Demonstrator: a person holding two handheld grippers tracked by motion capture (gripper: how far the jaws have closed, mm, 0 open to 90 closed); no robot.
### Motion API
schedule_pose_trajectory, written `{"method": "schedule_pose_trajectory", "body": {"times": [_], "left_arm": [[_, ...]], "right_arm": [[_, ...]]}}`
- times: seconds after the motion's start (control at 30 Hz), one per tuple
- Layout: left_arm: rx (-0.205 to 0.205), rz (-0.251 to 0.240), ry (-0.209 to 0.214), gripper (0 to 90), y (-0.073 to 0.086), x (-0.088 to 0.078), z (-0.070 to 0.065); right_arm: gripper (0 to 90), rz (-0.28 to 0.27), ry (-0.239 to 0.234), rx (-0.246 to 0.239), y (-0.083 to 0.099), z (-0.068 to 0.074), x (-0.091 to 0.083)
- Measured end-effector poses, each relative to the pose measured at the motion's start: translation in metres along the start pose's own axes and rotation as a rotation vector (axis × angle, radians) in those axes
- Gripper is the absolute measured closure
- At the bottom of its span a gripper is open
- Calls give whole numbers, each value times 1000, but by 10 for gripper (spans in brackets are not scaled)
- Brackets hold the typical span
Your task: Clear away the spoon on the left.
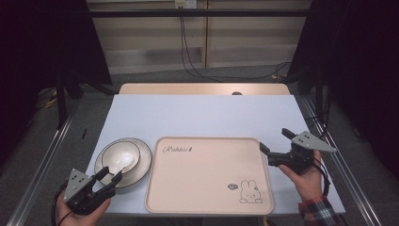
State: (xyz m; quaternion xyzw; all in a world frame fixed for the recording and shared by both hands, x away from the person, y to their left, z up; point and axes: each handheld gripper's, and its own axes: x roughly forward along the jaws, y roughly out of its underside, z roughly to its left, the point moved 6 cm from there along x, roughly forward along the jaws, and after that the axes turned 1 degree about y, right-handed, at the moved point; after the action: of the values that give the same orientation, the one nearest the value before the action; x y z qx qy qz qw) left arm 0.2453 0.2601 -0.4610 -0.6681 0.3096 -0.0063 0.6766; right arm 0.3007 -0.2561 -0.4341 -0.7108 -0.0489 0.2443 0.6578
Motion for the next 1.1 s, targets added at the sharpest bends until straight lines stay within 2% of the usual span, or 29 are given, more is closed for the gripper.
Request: {"method": "schedule_pose_trajectory", "body": {"times": [0.3, 0.4, 0.43, 0.63, 0.87, 0.97, 1.1], "left_arm": [[30, 11, -7, 582, 3, -1, -1], [21, 18, -22, 608, 4, -2, 0], [27, 20, -23, 609, 4, -2, 1], [7, 23, -14, 632, 6, -2, 2], [1, 32, -20, 687, 7, -2, 3], [-14, 40, -30, 706, 7, -3, 3], [-16, 42, -24, 720, 7, -3, 3]], "right_arm": [[35, -1, -6, -1, 0, 1, 3], [35, 1, -2, 1, 0, 0, 3], [35, 3, 0, 0, 0, 0, 3], [35, 0, -4, 2, 0, 1, 3], [35, 1, -13, 1, 0, 2, 4], [35, -3, -5, 3, -1, 1, 4], [35, -2, -5, 7, -1, 0, 4]]}}
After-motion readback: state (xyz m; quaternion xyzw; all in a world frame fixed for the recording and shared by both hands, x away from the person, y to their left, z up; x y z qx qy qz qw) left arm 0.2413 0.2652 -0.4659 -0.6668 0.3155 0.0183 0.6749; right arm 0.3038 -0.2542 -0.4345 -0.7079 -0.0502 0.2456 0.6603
